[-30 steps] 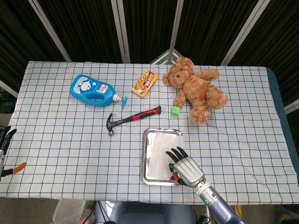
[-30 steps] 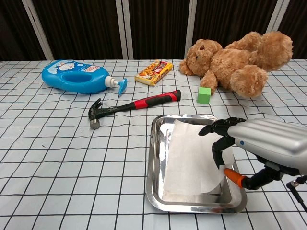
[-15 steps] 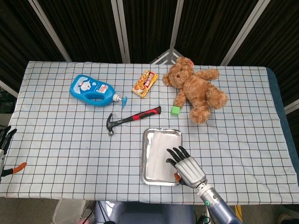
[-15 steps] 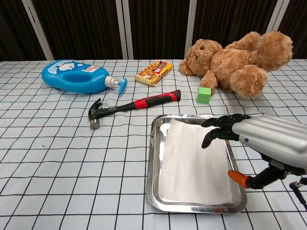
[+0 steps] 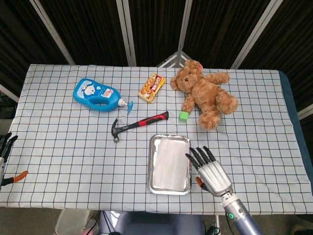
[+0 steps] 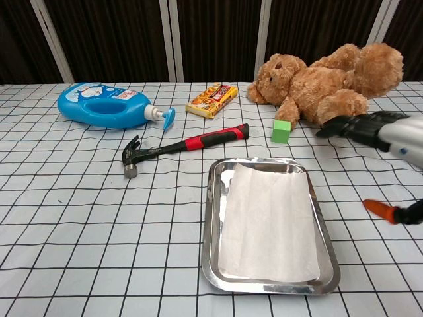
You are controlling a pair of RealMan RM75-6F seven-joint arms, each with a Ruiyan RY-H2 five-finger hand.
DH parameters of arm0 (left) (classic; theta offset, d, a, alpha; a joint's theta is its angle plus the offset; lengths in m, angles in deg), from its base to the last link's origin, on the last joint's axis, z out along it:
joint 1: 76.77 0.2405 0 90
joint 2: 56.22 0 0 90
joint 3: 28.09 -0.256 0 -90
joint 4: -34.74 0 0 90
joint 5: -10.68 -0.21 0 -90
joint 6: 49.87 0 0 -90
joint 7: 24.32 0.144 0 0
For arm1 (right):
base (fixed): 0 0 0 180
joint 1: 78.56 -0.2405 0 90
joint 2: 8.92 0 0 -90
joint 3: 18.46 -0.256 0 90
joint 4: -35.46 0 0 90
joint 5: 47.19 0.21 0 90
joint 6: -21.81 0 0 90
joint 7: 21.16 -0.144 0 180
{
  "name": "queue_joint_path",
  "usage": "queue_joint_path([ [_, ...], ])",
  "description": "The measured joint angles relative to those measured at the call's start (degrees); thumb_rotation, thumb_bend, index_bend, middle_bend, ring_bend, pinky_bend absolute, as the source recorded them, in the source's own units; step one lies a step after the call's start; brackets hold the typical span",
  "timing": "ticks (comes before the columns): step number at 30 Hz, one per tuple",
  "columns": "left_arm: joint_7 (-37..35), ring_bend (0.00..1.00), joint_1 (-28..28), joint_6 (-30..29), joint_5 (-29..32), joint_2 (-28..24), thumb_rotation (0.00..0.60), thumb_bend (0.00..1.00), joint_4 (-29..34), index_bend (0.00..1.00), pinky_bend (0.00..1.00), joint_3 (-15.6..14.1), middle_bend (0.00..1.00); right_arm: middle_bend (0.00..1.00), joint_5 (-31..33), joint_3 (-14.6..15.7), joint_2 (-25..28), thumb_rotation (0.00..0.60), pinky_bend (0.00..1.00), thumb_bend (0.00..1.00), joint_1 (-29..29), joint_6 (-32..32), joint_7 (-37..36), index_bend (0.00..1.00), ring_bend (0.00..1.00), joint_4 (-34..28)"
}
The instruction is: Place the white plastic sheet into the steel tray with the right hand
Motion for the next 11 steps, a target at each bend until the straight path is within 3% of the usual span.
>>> queue_joint_path([
  [6,0.2,0.0,0.2,-1.2,-1.3,0.4,0.6,0.0,-0.3,0.0,0.0,-0.2,0.0,0.0,-3.8,1.2,7.8,0.6,0.0,0.43,5.2,-9.3,-5.5,0.0,0.0,4.3],
  [11,0.7,0.0,0.4,-2.0,-2.0,1.0,0.6,0.0,-0.7,0.0,0.0,-0.3,0.0,0.0,-4.3,2.0,10.6,0.6,0.0,0.42,9.5,-15.5,-12.5,0.0,0.0,10.6],
])
